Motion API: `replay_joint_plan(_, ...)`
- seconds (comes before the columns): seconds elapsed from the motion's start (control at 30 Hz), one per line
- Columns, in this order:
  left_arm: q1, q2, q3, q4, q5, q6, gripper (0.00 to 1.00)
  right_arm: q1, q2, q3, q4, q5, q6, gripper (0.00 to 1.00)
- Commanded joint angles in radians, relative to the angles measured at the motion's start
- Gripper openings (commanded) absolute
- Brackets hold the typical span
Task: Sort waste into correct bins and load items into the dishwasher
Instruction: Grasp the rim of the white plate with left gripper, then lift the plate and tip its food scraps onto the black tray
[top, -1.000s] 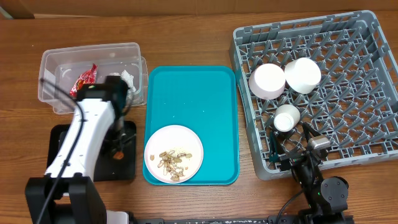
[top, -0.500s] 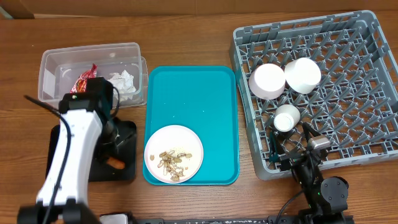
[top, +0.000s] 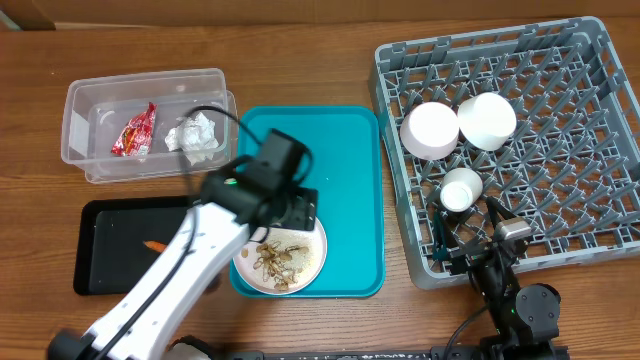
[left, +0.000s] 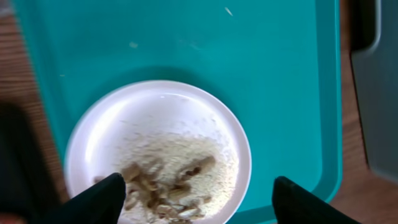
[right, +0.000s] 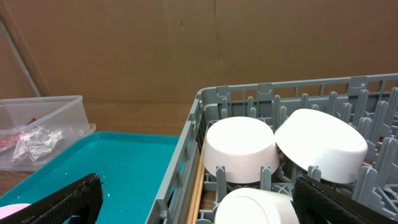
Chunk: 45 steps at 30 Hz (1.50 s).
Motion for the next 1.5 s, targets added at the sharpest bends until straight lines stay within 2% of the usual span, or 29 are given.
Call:
replay_joint_plan(0.0, -0.082, 0.085, 0.008, -0.006, 0.049, 0.029, 0.75, -0.003, -0.01, -0.01, 0.003, -0.002, 0.005, 1.0)
replay_joint_plan(0.1, -0.18, 0.156, 0.008, -0.007, 0.048, 0.01, 0.68, -0.003, -0.01, -0.01, 0.003, -0.002, 0.005, 1.0)
replay_joint_plan(0.23, -0.313, 0.245, 0.008, -0.029, -0.072, -0.087, 0.68, -0.003, -0.01, -0.01, 0.003, -0.002, 0.005, 1.0)
replay_joint_plan(0.33, -0.355, 0.292, 0.008, -0.021, -0.08, -0.1, 0.68, -0.003, -0.01, -0.01, 0.003, -0.002, 0.005, 1.0)
replay_joint_plan(0.43, -0.358, 0.333, 0.008, -0.009, -0.084, -0.101, 0.66, -0.003, -0.01, -0.01, 0.003, -0.002, 0.005, 1.0)
replay_joint_plan(0.67, -0.354, 0.396, 0.008, 0.02, -0.164, -0.107, 0.45, -0.003, -0.01, -0.01, 0.003, -0.002, 0.005, 1.0)
replay_joint_plan(0.77, -0.354, 0.397, 0.008, 0.038, -0.225, -0.104, 0.42, -0.003, -0.01, -0.01, 0.003, -0.002, 0.005, 1.0)
replay_joint_plan(0.9, -0.355, 0.399, 0.008, 0.1, -0.237, -0.026, 0.25, -0.003, -0.01, -0.01, 0.003, -0.002, 0.005, 1.0)
replay_joint_plan(0.97, -0.354, 0.399, 0.008, 0.119, -0.237, 0.002, 0.2, -0.003, -0.01, -0.01, 0.003, -0.002, 0.005, 1.0)
replay_joint_plan(1.07, -0.354, 0.401, 0.008, 0.13, -0.252, 0.026, 0.18, -0.003, -0.01, -0.01, 0.003, -0.002, 0.005, 1.0)
replay_joint_plan(1.17, -0.354, 0.414, 0.008, 0.134, -0.282, 0.026, 0.24, -0.003, -0.01, -0.01, 0.003, -0.002, 0.005, 1.0)
replay_joint_plan(1.3, -0.354, 0.444, 0.008, 0.142, -0.28, 0.035, 0.25, -0.003, -0.01, -0.01, 0.003, -0.002, 0.005, 1.0)
replay_joint_plan(1.47, -0.355, 0.47, 0.008, 0.142, -0.279, 0.082, 0.14, -0.003, -0.01, -0.01, 0.003, -0.002, 0.005, 1.0)
